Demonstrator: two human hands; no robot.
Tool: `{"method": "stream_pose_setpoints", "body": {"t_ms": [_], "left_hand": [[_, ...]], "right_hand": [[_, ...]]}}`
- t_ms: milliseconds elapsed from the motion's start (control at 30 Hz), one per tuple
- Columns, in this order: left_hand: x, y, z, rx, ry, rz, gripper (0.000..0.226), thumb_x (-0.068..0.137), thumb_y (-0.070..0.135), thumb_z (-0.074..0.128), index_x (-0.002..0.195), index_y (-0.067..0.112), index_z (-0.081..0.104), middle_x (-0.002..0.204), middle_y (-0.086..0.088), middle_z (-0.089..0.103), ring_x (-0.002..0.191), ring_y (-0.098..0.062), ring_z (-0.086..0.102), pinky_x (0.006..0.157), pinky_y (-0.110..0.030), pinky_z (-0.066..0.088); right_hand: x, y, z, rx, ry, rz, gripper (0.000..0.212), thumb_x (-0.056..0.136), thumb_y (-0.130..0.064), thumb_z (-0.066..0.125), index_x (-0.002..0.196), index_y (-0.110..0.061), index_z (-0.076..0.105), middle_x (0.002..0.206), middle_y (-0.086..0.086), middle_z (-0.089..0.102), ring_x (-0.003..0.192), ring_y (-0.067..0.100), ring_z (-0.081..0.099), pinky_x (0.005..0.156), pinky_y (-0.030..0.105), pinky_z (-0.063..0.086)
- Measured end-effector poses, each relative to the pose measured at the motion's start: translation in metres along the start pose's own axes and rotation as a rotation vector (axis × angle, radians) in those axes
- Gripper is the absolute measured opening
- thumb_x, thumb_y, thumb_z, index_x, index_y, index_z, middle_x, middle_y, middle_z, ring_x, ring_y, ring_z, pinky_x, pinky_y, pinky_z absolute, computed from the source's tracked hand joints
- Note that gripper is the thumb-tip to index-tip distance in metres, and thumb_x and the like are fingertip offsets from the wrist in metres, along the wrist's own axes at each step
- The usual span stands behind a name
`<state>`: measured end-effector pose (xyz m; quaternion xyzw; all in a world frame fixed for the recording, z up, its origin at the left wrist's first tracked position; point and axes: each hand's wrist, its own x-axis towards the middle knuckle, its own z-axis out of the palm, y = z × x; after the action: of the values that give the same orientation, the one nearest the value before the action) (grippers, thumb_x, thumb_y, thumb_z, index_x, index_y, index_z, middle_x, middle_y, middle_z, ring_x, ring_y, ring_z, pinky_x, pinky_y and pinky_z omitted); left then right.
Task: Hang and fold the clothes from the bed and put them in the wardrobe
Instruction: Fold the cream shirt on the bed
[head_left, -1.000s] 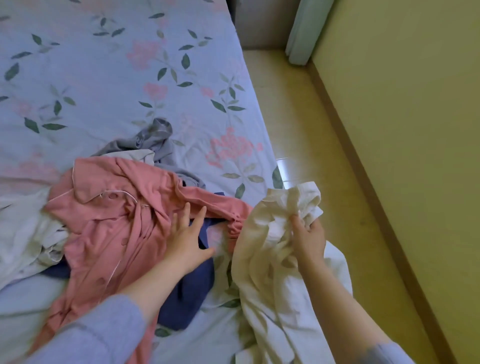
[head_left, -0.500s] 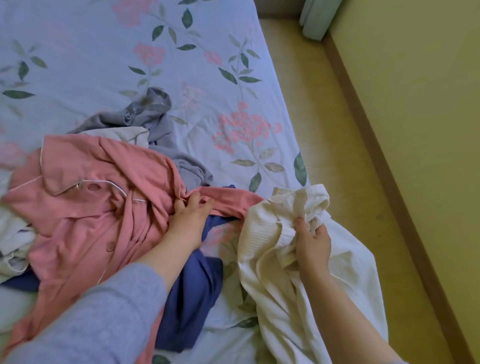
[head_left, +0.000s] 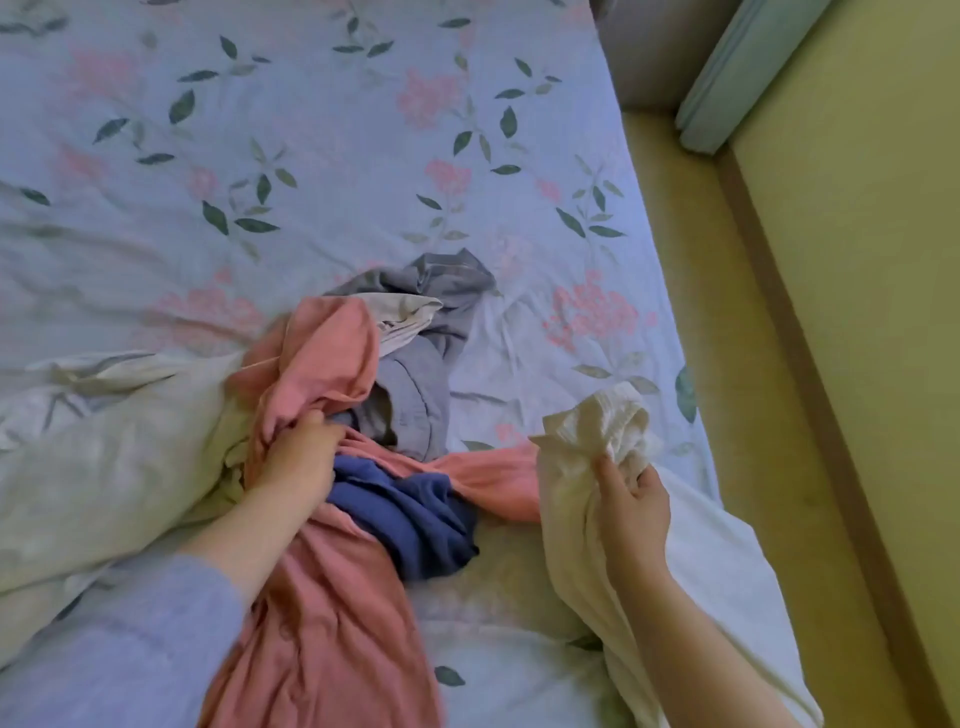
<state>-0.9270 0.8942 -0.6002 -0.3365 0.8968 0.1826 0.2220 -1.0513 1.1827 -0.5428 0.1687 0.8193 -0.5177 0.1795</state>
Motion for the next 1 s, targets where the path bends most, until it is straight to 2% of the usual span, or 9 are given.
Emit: {"method": "stream_pose_setpoints", "body": {"t_ms": [67,167,300,467,533,633,767,900,1000], "left_hand": [[-0.009,-0.047,-0.024,-0.004,0.017,-0.065,0.042,0.088,0.006,0.052,0.129,0.015,0.057,0.141,-0.017,0.042,0.122,-0.035,0.049,0.096,-0.035,0.041],[-0.024,-0.109,-0.051,0.036,-0.003,-0.145,0.042,0.089,0.005,0.054,0.130,0.013,0.058,0.140,-0.017,0.044,0.128,-0.036,0.042,0.104,-0.035,0.039],[-0.058,-0.138,-0.062,-0.198,-0.052,-0.072,0.061,0.079,0.003,0.058,0.139,0.008,0.049,0.149,-0.018,0.037,0.143,-0.036,0.025,0.114,-0.035,0.027],[-0.096,-0.128,-0.076,-0.315,0.244,0.033,0.082,0.067,0.051,0.058,0.141,0.016,0.045,0.146,-0.009,0.041,0.139,-0.029,0.028,0.113,-0.038,0.029],[-0.097,-0.108,-0.080,-0.280,0.239,0.013,0.100,0.066,0.074,0.056,0.149,0.026,0.028,0.156,-0.006,0.024,0.144,-0.030,0.018,0.117,-0.045,0.022],[-0.086,-0.080,-0.074,-0.306,0.042,-0.107,0.126,0.055,0.088,0.057,0.151,0.038,-0.009,0.159,-0.001,-0.024,0.143,-0.046,-0.019,0.115,-0.060,0.008],[-0.068,-0.066,-0.052,-0.295,-0.065,-0.245,0.140,0.045,0.089,0.064,0.144,0.047,-0.025,0.148,-0.002,-0.046,0.136,-0.055,-0.026,0.108,-0.071,0.017],[-0.042,-0.066,-0.027,-0.274,-0.003,-0.293,0.143,0.036,0.091,0.065,0.142,0.051,-0.023,0.141,-0.005,-0.053,0.134,-0.057,-0.025,0.105,-0.072,0.017],[-0.025,-0.065,-0.006,-0.166,0.038,-0.292,0.130,0.042,0.080,0.071,0.148,0.048,0.004,0.148,-0.006,-0.041,0.136,-0.058,-0.015,0.109,-0.068,0.019]], "right_hand": [[-0.017,-0.012,0.012,-0.020,-0.015,0.001,0.011,0.093,-0.022,0.058,0.091,-0.013,0.063,0.088,0.009,0.069,0.087,0.025,0.064,0.080,0.040,0.049],[-0.052,-0.032,0.040,-0.045,-0.078,-0.037,0.007,0.093,-0.023,0.058,0.090,-0.021,0.064,0.088,0.001,0.070,0.086,0.019,0.065,0.077,0.038,0.051],[-0.103,-0.036,0.083,-0.074,-0.141,-0.044,0.008,0.094,-0.022,0.059,0.098,-0.019,0.065,0.091,0.000,0.071,0.087,0.018,0.066,0.073,0.034,0.051],[-0.144,-0.042,0.115,-0.100,-0.160,-0.032,0.010,0.095,-0.023,0.058,0.102,-0.016,0.061,0.094,0.003,0.068,0.087,0.021,0.062,0.077,0.036,0.048],[-0.148,-0.047,0.118,-0.092,-0.153,-0.029,0.013,0.095,-0.024,0.059,0.103,-0.015,0.061,0.095,0.005,0.067,0.085,0.019,0.062,0.076,0.036,0.048],[-0.152,-0.047,0.119,-0.058,-0.128,-0.015,0.018,0.094,-0.027,0.060,0.103,-0.011,0.062,0.093,0.006,0.068,0.087,0.023,0.063,0.076,0.037,0.048],[-0.145,-0.036,0.109,0.001,-0.065,0.028,0.019,0.094,-0.028,0.060,0.099,-0.010,0.063,0.088,0.006,0.068,0.082,0.024,0.064,0.064,0.032,0.047],[-0.125,-0.028,0.108,0.029,-0.091,0.060,0.020,0.095,-0.024,0.060,0.101,-0.006,0.063,0.091,0.010,0.068,0.085,0.027,0.064,0.066,0.033,0.049],[-0.110,-0.019,0.114,0.060,-0.114,0.084,0.014,0.094,-0.024,0.060,0.096,-0.011,0.063,0.086,0.006,0.068,0.079,0.024,0.065,0.062,0.031,0.049]]}}
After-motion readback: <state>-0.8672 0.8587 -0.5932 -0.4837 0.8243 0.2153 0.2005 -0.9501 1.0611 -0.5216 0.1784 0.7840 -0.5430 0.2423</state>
